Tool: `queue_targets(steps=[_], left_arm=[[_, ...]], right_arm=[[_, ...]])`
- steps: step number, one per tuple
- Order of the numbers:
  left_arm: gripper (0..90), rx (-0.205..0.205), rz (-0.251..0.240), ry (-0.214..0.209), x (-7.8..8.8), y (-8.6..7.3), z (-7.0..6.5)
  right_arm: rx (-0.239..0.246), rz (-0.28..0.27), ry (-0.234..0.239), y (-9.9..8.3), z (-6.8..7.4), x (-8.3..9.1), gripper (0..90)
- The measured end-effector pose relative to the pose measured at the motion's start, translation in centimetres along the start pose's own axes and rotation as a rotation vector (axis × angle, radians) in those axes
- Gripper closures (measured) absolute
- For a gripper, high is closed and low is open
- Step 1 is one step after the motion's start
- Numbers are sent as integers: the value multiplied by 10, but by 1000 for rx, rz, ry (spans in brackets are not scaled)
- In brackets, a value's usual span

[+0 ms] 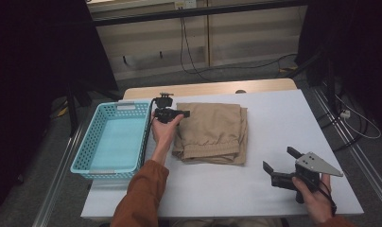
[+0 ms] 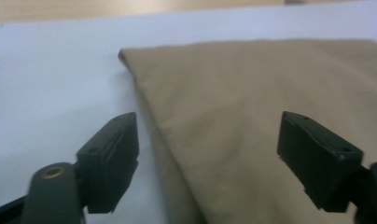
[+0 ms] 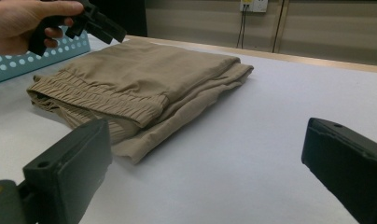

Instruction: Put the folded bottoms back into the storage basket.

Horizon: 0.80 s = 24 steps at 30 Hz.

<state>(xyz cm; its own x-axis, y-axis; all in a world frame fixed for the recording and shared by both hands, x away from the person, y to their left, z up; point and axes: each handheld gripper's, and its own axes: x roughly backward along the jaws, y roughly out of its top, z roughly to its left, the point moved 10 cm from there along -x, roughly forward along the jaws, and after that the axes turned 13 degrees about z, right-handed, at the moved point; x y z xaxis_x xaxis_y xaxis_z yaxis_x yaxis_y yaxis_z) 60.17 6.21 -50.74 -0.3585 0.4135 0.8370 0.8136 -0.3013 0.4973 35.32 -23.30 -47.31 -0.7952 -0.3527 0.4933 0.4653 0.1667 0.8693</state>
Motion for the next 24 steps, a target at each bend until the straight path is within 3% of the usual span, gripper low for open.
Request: queue_targets(steps=[9,12,16,24], left_arm=[[361,61,7,6,-9,-3,15],[368,53,23,25,-15,-6,16],[398,27,10,62,-19,-5,16],[457,23,-24,62,-22,-2,17]], right_arm=[[-7,6,1,-1,-1,-1,17],[-4,7,5,-1,0,-1,17],[-5,7,7,-1,0,-1,17],[-4,8,9,-1,1,0,14]])
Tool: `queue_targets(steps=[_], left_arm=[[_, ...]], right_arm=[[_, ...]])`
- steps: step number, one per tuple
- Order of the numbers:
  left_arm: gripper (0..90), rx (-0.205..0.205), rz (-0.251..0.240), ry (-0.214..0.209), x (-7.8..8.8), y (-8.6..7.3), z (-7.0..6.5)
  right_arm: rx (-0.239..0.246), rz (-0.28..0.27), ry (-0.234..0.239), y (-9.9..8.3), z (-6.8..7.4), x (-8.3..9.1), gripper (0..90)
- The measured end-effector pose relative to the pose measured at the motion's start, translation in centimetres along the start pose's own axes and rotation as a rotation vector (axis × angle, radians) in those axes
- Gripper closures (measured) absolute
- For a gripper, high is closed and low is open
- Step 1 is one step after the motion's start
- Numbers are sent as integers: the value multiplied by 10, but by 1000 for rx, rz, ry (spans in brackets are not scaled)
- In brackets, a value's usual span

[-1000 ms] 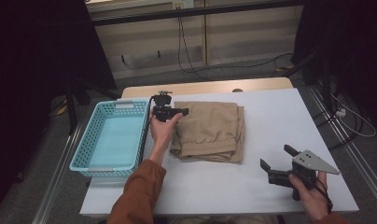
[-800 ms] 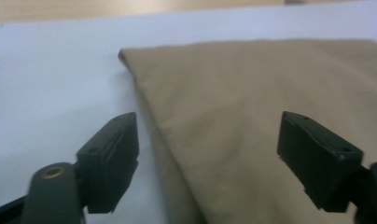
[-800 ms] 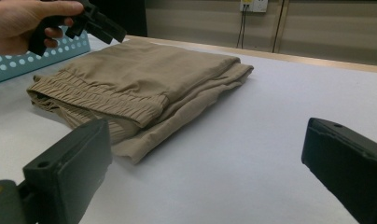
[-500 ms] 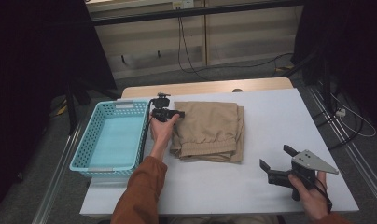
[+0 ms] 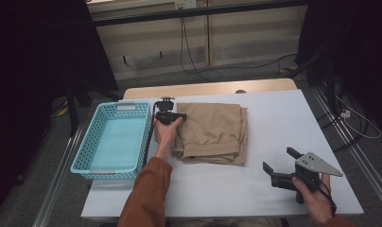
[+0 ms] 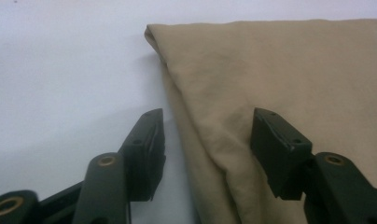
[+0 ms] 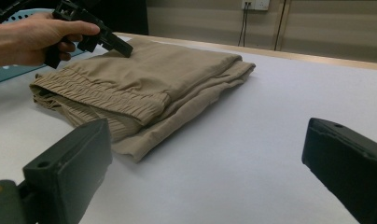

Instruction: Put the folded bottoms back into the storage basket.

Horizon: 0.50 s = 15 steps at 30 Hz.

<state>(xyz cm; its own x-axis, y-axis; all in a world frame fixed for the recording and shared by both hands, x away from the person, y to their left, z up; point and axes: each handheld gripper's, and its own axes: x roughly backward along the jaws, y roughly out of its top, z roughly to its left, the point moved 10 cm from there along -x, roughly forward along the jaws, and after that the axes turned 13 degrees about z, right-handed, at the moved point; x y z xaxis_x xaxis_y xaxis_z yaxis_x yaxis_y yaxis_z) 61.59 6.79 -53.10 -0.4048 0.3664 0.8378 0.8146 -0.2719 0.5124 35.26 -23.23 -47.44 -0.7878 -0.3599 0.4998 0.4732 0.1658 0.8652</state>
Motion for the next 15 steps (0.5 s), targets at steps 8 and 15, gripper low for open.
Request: queue_targets(steps=[8,15], left_arm=[[557,-22,-10,-48,-3,-1,-16],[691,-5,10,-133,-1,-5,-17]], right_arm=[[-2,6,-7,-1,-1,-1,16],[3,5,-3,-1,0,-1,16]])
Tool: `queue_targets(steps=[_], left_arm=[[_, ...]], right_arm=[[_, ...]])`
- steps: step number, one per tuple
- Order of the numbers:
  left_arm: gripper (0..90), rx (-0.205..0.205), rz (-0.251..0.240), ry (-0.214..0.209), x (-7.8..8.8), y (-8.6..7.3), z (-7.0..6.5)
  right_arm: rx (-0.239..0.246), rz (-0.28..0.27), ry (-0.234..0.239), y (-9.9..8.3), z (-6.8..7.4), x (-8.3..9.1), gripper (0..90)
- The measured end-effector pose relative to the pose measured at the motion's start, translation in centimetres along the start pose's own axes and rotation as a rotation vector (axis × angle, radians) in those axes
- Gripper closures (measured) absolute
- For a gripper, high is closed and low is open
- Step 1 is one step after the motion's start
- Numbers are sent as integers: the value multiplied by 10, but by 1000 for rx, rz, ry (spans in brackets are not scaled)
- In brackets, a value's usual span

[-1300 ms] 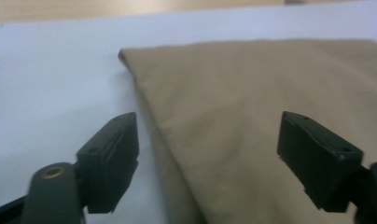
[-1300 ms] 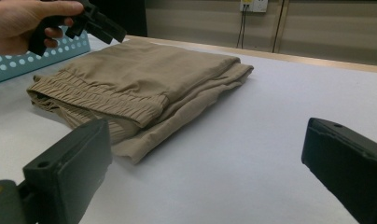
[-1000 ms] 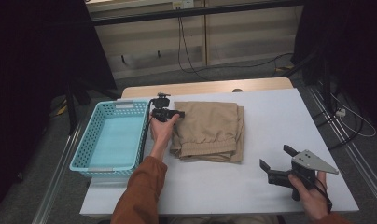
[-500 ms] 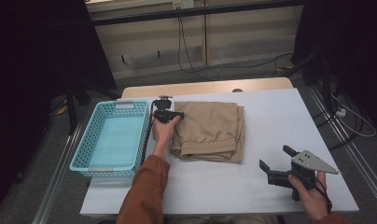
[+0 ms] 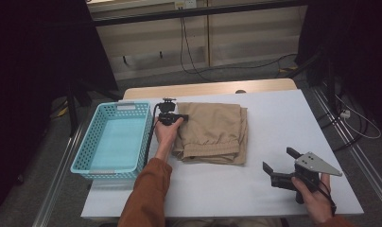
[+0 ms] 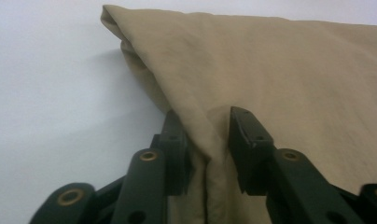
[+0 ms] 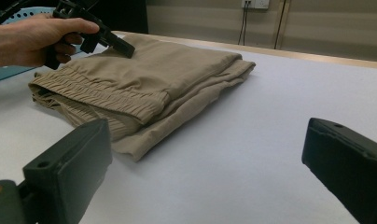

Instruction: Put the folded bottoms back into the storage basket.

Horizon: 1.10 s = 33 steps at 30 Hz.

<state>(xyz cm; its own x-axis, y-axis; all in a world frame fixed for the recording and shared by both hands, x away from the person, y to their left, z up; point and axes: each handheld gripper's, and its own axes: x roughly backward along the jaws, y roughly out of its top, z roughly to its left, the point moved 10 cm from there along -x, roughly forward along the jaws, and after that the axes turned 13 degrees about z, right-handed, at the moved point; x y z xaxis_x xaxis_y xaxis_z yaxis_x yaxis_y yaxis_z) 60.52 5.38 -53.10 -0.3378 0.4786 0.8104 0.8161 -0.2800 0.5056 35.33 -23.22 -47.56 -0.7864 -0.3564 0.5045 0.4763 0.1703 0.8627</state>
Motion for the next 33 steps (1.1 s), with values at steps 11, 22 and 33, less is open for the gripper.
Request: queue_targets(steps=[11,22,33], left_arm=[[846,41,-12,-75,-3,-2,-9],[854,68,-77,-71,10,4,-13],[858,64,-130,-79,30,13,-24]], right_arm=[[2,1,-3,0,0,0,16],[-3,-5,-3,1,-1,1,16],[-1,-8,-6,1,0,2,17]])
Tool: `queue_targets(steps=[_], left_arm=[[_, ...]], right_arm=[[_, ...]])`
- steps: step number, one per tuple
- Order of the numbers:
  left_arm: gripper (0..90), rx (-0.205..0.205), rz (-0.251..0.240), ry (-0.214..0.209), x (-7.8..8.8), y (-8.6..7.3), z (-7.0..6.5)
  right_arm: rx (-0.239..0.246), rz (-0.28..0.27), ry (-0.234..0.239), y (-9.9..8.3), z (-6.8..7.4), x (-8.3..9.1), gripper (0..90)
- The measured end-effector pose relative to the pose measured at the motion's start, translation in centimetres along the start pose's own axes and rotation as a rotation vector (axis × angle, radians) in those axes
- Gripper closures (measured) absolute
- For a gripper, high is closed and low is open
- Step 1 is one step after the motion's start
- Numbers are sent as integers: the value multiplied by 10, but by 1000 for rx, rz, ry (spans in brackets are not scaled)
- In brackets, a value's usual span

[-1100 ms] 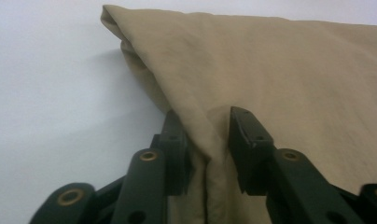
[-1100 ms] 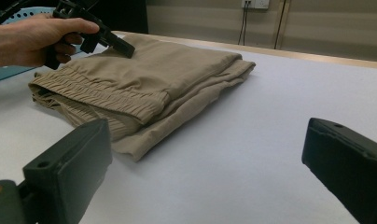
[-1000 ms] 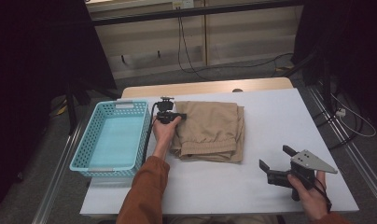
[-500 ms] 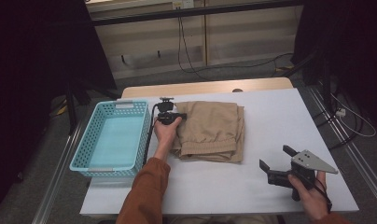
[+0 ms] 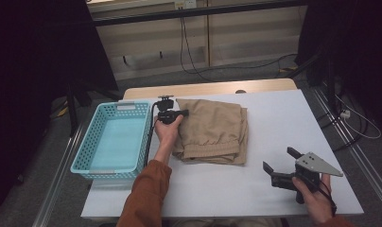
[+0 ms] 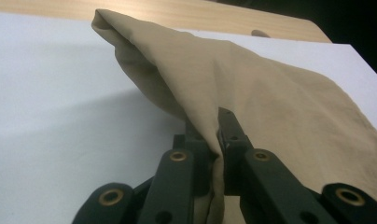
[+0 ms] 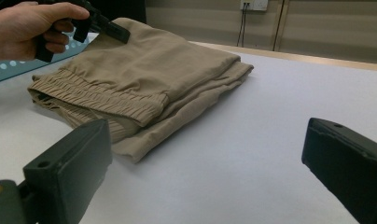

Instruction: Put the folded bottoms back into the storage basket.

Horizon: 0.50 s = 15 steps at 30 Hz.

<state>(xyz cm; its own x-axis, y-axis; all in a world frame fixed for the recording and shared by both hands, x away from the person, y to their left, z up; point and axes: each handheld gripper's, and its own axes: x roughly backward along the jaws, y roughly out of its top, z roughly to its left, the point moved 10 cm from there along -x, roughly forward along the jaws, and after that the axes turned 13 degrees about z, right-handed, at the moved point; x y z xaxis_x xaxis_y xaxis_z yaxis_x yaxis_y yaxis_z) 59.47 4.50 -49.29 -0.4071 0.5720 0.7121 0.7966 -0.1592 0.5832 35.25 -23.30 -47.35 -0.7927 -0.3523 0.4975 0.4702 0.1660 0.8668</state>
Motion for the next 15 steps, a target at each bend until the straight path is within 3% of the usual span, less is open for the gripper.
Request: queue_targets(steps=[15], left_arm=[[859,-88,-63,9,21,11,-20]], right_arm=[[1,5,13,-1,1,0,19]])
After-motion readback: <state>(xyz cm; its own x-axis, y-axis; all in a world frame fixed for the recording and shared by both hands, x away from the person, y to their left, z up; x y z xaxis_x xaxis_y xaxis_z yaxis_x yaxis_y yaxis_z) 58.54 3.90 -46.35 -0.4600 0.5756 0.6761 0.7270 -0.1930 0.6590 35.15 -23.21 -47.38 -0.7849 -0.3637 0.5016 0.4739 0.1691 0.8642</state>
